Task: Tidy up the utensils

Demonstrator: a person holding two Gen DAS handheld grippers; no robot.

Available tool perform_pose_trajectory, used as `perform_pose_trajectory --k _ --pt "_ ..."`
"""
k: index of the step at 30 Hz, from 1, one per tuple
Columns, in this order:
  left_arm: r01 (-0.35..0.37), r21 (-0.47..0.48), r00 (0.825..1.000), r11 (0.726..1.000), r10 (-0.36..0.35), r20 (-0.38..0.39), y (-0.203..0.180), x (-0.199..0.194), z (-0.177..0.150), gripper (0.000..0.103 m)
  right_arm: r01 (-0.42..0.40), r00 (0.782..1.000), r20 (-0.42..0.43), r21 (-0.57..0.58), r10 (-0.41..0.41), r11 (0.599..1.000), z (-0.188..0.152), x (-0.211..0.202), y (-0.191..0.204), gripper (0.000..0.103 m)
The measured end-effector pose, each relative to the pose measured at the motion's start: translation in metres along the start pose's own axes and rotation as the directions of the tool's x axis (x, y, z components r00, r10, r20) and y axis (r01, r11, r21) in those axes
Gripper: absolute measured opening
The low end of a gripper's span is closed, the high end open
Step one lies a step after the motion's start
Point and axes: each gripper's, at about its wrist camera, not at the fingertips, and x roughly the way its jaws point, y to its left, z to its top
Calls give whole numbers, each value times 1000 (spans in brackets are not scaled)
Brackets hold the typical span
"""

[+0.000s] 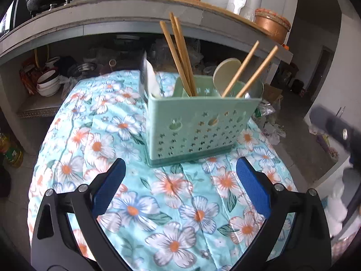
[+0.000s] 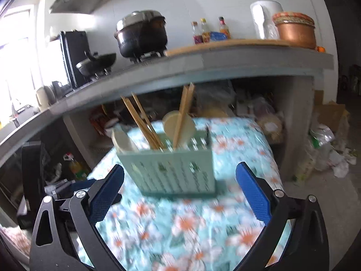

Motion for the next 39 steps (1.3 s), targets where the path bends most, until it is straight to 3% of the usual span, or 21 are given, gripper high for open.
perform_pose_trajectory --k 4,7,12,19,24,31,39 --pt "-71 -5 997 997 71 -23 -14 5 -5 95 114 991 -70 5 -113 993 -29 -9 -13 97" --pt "-149 1 989 989 149 18 -22 1 -3 95 185 976 -121 12 -182 983 -43 -9 -25 97" --pt "-268 -2 961 964 267 77 -31 -13 -1 95 245 959 -146 2 -243 969 -53 -13 -34 97" --pt "-407 0 912 913 406 60 -34 -31 -14 95 275 953 -124 -20 -275 961 -51 -25 -35 97" --pt "-444 -54 895 894 445 8 -15 -42 -28 95 293 950 -107 -17 -293 956 -47 -31 -32 97" --pt "-491 -88 868 867 495 31 -2 -59 -32 95 310 945 -97 -27 -311 950 -44 -33 -29 97" --pt "-517 -104 853 850 522 26 5 -66 -31 95 328 940 -87 -43 -331 944 -40 -37 -30 96"
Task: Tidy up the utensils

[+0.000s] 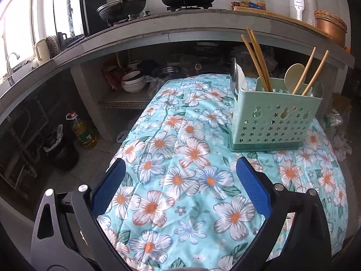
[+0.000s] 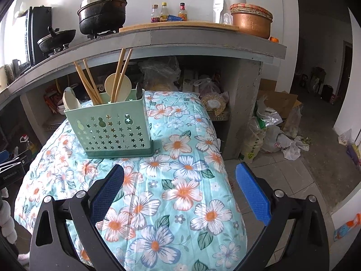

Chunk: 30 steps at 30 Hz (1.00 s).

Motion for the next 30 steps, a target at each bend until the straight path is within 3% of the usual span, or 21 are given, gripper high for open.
perform_pose_trajectory --k 22,30 --pt "29 -5 999 1000 -29 36 0 -9 4 95 -1 1000 13 -16 1 1000 3 -5 -2 96" --pt "43 -1 999 999 -43 6 -1 -4 2 95 -5 1000 10 -22 5 1000 2 -5 -1 97"
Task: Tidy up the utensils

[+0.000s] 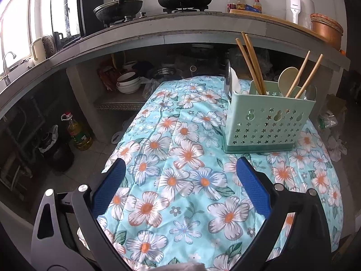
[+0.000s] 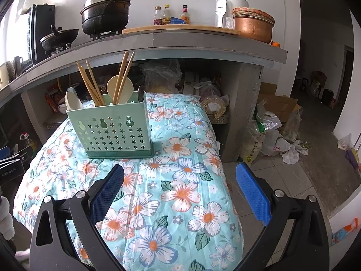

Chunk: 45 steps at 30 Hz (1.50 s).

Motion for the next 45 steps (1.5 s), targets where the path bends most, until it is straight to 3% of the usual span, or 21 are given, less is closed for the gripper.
perform_pose_trajectory --k 16,28,45 --pt "24 35 999 999 -25 31 -5 -7 0 95 -8 1000 -3 -5 8 1000 -1 2 2 97" --pt "34 82 993 996 -42 108 -14 -19 1 95 -10 1000 -2 -8 10 1000 -1 2 2 96" --pt "36 84 994 996 -44 104 -14 -18 1 95 -15 1000 -1 -11 15 1000 -1 1 5 97"
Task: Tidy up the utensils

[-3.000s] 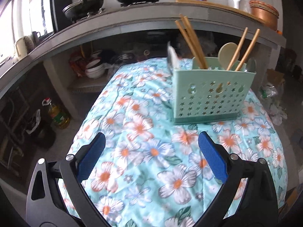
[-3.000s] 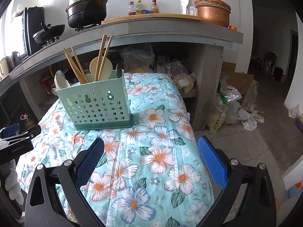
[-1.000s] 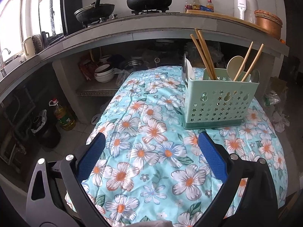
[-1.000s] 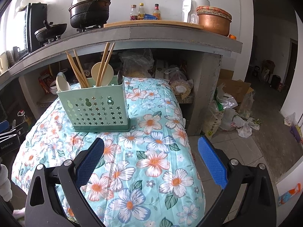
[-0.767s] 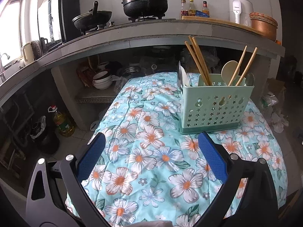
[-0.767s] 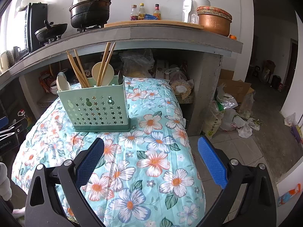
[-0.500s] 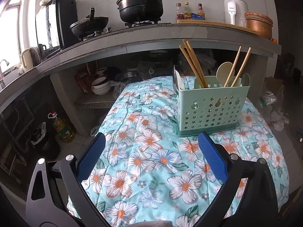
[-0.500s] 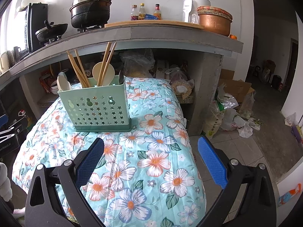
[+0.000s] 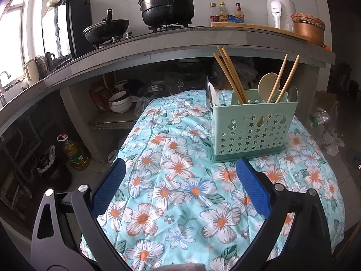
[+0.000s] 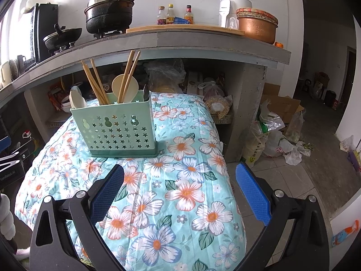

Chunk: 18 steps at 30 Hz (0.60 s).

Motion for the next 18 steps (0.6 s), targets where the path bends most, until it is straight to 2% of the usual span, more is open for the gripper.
perform_pose_trajectory --k 18 --pt "0 2 1000 1000 0 -7 0 1 -2 95 -1 1000 0 0 1 1000 0 0 1 97"
